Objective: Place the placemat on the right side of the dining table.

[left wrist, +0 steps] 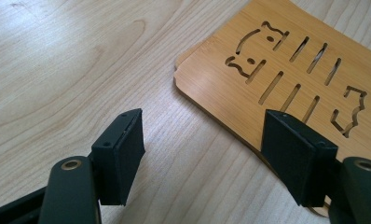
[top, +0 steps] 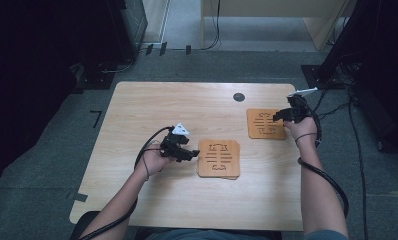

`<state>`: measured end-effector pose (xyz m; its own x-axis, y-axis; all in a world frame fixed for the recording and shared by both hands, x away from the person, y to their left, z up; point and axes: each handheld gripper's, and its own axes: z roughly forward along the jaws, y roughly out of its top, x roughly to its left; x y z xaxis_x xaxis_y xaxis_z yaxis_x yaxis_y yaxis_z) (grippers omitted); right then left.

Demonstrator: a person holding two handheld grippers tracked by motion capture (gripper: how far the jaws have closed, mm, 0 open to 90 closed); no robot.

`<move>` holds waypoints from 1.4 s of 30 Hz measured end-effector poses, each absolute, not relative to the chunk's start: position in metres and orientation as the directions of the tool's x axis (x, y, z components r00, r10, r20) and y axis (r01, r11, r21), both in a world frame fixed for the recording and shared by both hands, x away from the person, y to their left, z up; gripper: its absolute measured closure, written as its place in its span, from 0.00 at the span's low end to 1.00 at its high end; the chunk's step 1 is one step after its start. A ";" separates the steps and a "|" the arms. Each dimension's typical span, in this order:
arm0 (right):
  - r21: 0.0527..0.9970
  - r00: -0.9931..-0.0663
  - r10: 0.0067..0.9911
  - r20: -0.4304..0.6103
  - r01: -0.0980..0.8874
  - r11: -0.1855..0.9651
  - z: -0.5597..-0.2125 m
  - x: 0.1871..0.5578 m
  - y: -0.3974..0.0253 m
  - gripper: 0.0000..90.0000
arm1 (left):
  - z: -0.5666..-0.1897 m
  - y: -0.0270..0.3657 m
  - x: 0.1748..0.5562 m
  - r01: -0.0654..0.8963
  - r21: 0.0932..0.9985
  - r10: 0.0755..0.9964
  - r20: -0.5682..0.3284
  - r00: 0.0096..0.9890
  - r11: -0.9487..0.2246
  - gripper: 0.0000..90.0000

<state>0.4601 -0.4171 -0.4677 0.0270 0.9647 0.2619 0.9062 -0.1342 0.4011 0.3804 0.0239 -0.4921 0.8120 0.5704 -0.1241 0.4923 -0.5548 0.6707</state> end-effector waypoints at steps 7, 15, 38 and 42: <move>0.426 -0.001 0.965 0.261 0.897 -0.114 -0.468 0.454 -0.409 0.42 | -0.492 0.024 0.381 0.496 0.667 0.573 -0.126 0.810 -0.555 0.31; 0.444 -0.010 0.967 0.253 0.890 -0.107 -0.471 0.447 -0.402 0.34 | -0.493 0.025 0.381 0.503 0.662 0.575 -0.130 0.807 -0.556 0.30; 0.511 -0.099 0.971 0.218 0.859 -0.027 -0.468 0.417 -0.384 0.27 | -0.494 0.026 0.382 0.513 0.658 0.583 -0.135 0.801 -0.551 0.30; 0.517 -0.118 0.968 0.221 0.856 -0.014 -0.468 0.411 -0.377 0.26 | -0.493 0.026 0.382 0.514 0.659 0.584 -0.137 0.800 -0.549 0.30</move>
<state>0.4114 -0.3773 -0.4682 -0.1177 0.9682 0.2209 0.8557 -0.0141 0.5173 0.3823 0.0262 -0.4934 0.7999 0.5842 -0.1375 0.5142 -0.5490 0.6589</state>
